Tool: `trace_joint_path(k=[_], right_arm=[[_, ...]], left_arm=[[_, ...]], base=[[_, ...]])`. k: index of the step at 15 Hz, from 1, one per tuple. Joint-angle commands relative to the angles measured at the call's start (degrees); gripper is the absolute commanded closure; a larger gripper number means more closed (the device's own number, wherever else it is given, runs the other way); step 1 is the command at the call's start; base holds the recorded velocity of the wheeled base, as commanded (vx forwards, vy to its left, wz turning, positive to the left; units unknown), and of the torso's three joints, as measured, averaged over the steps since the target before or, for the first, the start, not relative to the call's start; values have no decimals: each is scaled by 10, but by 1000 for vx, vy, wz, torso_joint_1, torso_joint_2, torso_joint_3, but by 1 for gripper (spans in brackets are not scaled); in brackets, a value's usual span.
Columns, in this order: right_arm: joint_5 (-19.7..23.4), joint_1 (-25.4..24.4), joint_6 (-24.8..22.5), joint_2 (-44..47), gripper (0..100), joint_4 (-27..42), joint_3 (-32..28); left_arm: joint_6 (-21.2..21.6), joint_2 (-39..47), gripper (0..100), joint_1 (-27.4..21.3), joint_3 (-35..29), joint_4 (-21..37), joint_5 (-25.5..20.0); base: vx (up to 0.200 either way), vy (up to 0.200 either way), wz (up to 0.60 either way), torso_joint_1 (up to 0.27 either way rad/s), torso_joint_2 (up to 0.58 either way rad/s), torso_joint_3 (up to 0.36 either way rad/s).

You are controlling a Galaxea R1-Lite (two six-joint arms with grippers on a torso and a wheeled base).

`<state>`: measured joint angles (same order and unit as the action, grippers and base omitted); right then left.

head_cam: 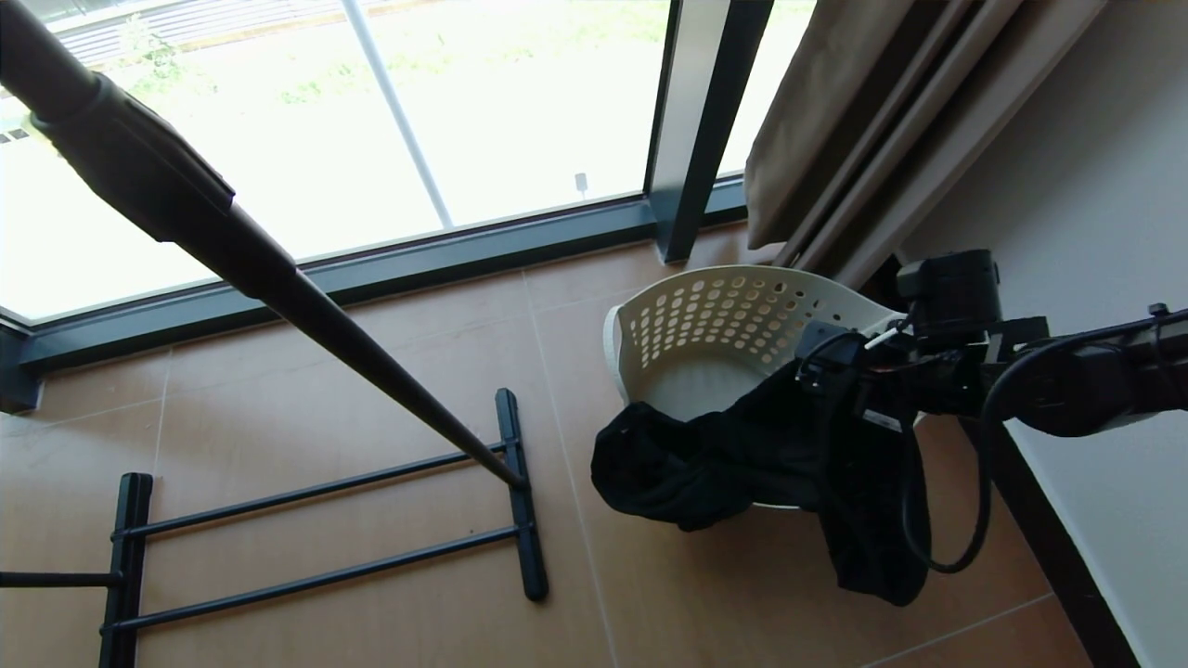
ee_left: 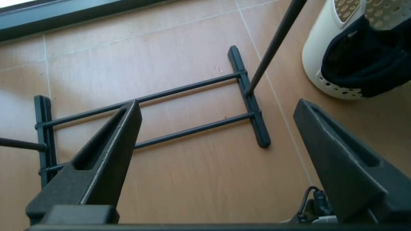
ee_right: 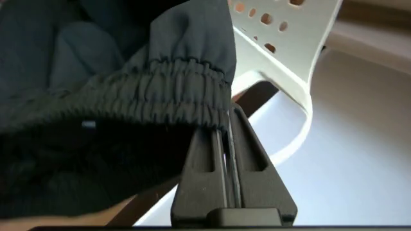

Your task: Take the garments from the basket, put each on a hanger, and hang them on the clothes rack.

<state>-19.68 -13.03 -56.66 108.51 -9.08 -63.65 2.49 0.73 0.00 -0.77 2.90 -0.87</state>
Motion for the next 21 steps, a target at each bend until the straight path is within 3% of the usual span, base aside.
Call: trace_joint_path(k=[1,5,8,11,14,21], right_arm=[[4,-45,17,-207,100,-1,141],[3,-120,40,-452,100,4,251],[6,-130,83,-543,100,5,279],[25,-130,158,-569,100,-2,342],[81,-130,160,-573,100,-3,348],[82,-127,180,-571,100,-2,348]], left_arm=[[2,0,0,0,1,1,0],[1,0,0,0,0,0,0],[1,0,0,0,0,1,0],[1,0,0,0,-1,1,0],[1,0,0,-1,-1,1,0],[1,0,0,0,0,1,0]], base=[[0,0,0,0,0,0],[0,0,0,0,0,0],[0,0,0,0,0,0],[0,0,0,0,0,0],[0,0,0,-2,2,131],[0,0,0,2,3,197]])
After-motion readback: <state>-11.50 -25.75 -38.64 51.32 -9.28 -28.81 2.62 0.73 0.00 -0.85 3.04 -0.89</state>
